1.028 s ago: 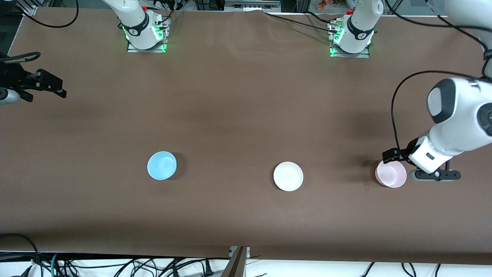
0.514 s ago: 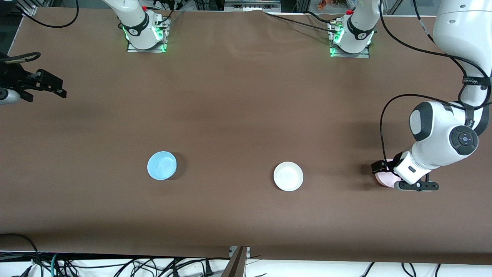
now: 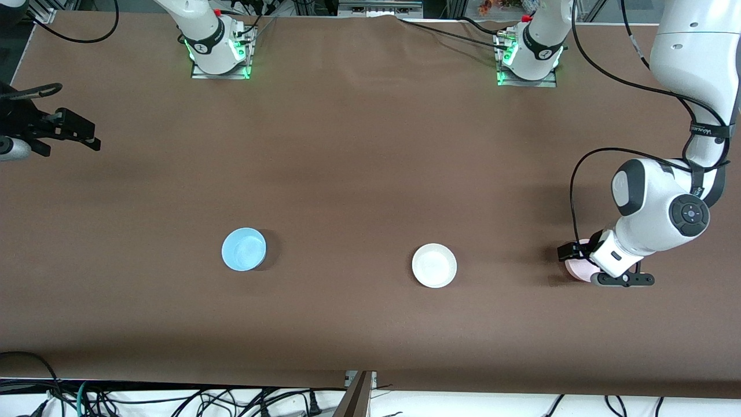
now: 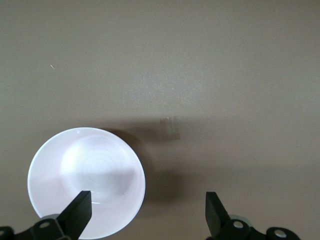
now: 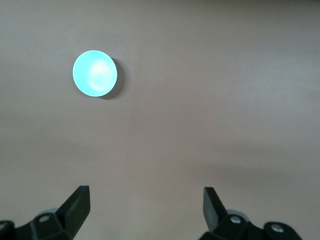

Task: Stack pink and blue bowls on white bowl
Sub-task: 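Lower the left gripper and grasp the pink bowl's rim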

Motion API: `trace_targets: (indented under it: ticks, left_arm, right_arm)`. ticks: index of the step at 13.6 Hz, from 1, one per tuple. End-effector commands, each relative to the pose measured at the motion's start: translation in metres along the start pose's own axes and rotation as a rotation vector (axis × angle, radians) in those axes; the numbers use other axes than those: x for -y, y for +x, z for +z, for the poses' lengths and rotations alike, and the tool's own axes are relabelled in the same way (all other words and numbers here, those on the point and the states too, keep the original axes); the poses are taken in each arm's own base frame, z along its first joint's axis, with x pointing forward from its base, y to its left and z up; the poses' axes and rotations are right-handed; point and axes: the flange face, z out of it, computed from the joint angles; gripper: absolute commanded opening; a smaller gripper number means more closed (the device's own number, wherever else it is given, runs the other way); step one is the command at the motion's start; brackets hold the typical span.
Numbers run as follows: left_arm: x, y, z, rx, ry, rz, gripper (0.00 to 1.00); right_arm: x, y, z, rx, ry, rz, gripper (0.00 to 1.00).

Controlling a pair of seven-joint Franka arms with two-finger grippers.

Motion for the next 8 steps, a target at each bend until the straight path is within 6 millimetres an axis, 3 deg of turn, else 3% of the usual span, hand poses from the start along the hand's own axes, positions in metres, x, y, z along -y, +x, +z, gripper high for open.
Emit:
trace_targets:
  ticks: [1, 3, 4, 6, 7, 8]
  left_arm:
    - [0.000, -0.009, 0.011, -0.007, -0.003, 0.021, 1.00]
    - [0.001, -0.015, 0.024, -0.003, 0.032, 0.060, 1.00]
    - [0.000, -0.016, 0.032, -0.006, 0.048, 0.081, 1.00]
    - [0.000, -0.019, 0.040, 0.004, 0.046, 0.081, 1.00]
    - [0.000, -0.019, 0.041, 0.006, 0.045, 0.079, 1.00]
    - [0.001, -0.019, 0.043, 0.004, 0.045, 0.073, 1.00]
  right_arm:
    - [-0.003, 0.000, -0.001, 0.003, 0.011, 0.011, 1.00]
    - [-0.002, 0.000, 0.000, 0.005, 0.011, 0.007, 1.00]
    - [-0.004, 0.005, 0.010, 0.019, 0.010, -0.003, 1.00]
    - [-0.003, 0.021, 0.045, 0.076, 0.004, -0.010, 1.00]
    - [-0.003, 0.036, 0.090, 0.155, 0.018, -0.010, 1.00]
    - [-0.007, 0.042, 0.106, 0.180, 0.044, -0.002, 1.00]
